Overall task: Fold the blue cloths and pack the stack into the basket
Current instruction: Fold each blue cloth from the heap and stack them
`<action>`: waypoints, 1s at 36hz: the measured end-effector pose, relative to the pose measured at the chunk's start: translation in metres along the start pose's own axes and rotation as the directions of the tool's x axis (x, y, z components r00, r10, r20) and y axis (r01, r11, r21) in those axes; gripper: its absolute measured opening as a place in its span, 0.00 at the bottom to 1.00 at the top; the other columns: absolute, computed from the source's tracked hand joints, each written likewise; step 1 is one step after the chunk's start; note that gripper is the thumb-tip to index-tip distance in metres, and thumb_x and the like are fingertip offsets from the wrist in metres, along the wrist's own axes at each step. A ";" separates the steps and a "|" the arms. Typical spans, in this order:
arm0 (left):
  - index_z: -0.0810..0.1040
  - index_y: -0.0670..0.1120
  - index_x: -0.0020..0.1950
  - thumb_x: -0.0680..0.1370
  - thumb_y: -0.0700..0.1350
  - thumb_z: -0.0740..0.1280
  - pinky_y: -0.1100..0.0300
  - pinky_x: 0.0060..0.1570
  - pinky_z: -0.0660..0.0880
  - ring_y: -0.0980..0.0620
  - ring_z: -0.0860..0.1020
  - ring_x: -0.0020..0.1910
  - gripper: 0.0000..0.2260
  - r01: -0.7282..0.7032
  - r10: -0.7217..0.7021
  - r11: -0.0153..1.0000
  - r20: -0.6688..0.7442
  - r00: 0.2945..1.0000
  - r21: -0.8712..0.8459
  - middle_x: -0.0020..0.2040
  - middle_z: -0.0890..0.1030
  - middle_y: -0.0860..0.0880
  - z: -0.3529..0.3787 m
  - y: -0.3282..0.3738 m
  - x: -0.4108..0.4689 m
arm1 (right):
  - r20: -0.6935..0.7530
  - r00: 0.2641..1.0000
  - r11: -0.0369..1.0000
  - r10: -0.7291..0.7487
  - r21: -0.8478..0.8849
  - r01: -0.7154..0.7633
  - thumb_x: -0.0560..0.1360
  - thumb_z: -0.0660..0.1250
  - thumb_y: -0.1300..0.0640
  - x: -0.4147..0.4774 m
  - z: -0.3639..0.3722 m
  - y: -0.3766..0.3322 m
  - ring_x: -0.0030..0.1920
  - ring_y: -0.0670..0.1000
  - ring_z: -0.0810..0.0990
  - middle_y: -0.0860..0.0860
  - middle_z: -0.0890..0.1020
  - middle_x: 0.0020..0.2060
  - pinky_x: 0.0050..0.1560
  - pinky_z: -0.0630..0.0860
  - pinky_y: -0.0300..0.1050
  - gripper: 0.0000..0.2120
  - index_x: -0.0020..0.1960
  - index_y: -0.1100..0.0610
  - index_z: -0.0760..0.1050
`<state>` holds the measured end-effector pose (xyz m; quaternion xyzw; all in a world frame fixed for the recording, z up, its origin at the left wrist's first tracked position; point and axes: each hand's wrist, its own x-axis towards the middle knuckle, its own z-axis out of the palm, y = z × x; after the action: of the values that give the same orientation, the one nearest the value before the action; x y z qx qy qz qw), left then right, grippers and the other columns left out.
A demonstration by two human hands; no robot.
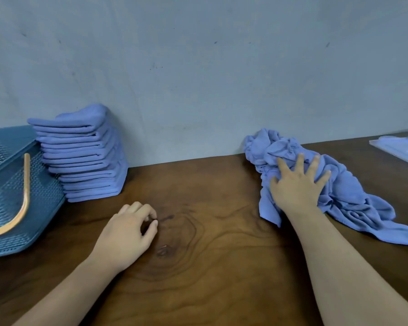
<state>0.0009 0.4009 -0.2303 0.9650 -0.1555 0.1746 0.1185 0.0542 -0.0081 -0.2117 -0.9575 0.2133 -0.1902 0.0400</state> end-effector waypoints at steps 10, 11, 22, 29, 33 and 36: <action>0.77 0.65 0.55 0.83 0.57 0.66 0.61 0.55 0.74 0.63 0.73 0.57 0.03 -0.014 0.023 0.993 0.076 0.997 -0.119 0.51 0.75 0.66 -0.005 -0.012 -0.001 | -0.230 0.934 0.922 -0.275 0.212 0.324 0.81 0.63 0.47 -0.018 -0.010 -0.031 0.84 0.54 0.55 0.48 0.62 0.83 0.78 0.54 0.73 0.31 0.82 0.52 0.63; 0.78 0.65 0.55 0.83 0.56 0.66 0.63 0.54 0.74 0.63 0.73 0.57 0.03 -0.013 0.026 0.989 0.088 0.996 -0.146 0.52 0.76 0.66 -0.007 -0.013 -0.002 | -0.228 0.917 0.892 -0.329 0.244 0.381 0.82 0.63 0.46 -0.024 -0.012 -0.040 0.84 0.53 0.55 0.48 0.61 0.83 0.78 0.55 0.72 0.31 0.82 0.51 0.63; 0.72 0.65 0.69 0.82 0.59 0.64 0.66 0.54 0.76 0.63 0.72 0.68 0.15 -0.037 0.038 0.893 -0.007 0.999 -0.448 0.67 0.72 0.69 -0.023 -0.001 -0.014 | 0.076 0.427 0.330 -0.901 0.758 0.562 0.83 0.64 0.61 -0.110 -0.042 -0.099 0.78 0.31 0.58 0.28 0.58 0.80 0.73 0.62 0.32 0.25 0.76 0.42 0.69; 0.64 0.67 0.80 0.85 0.59 0.64 0.60 0.78 0.58 0.66 0.56 0.81 0.24 -0.159 0.258 0.896 0.192 0.947 -0.416 0.80 0.61 0.71 -0.025 0.007 -0.018 | 0.008 0.713 0.600 -0.701 0.546 0.584 0.74 0.64 0.63 -0.091 -0.025 -0.089 0.64 0.36 0.73 0.36 0.67 0.77 0.65 0.69 0.41 0.26 0.69 0.43 0.72; 0.60 0.71 0.81 0.85 0.65 0.60 0.56 0.81 0.56 0.69 0.55 0.80 0.24 -0.216 0.300 0.930 0.272 0.914 -0.299 0.80 0.60 0.72 -0.019 0.006 -0.018 | 0.126 0.837 0.839 -0.533 0.207 0.504 0.78 0.58 0.51 -0.083 -0.014 -0.078 0.74 0.53 0.68 0.44 0.70 0.75 0.72 0.67 0.56 0.24 0.75 0.43 0.67; 0.60 0.71 0.80 0.84 0.67 0.58 0.56 0.81 0.56 0.71 0.54 0.79 0.24 -0.185 0.248 0.954 0.276 0.929 -0.236 0.79 0.60 0.72 -0.018 0.005 -0.018 | 0.201 0.843 0.866 -0.499 0.126 0.483 0.81 0.57 0.49 -0.080 -0.013 -0.074 0.64 0.55 0.73 0.47 0.77 0.66 0.60 0.76 0.57 0.20 0.73 0.46 0.71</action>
<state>-0.0225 0.4061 -0.2193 0.9396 -0.2950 0.0200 0.1723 0.0111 0.0926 -0.2162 -0.9934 -0.0519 -0.0909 0.0476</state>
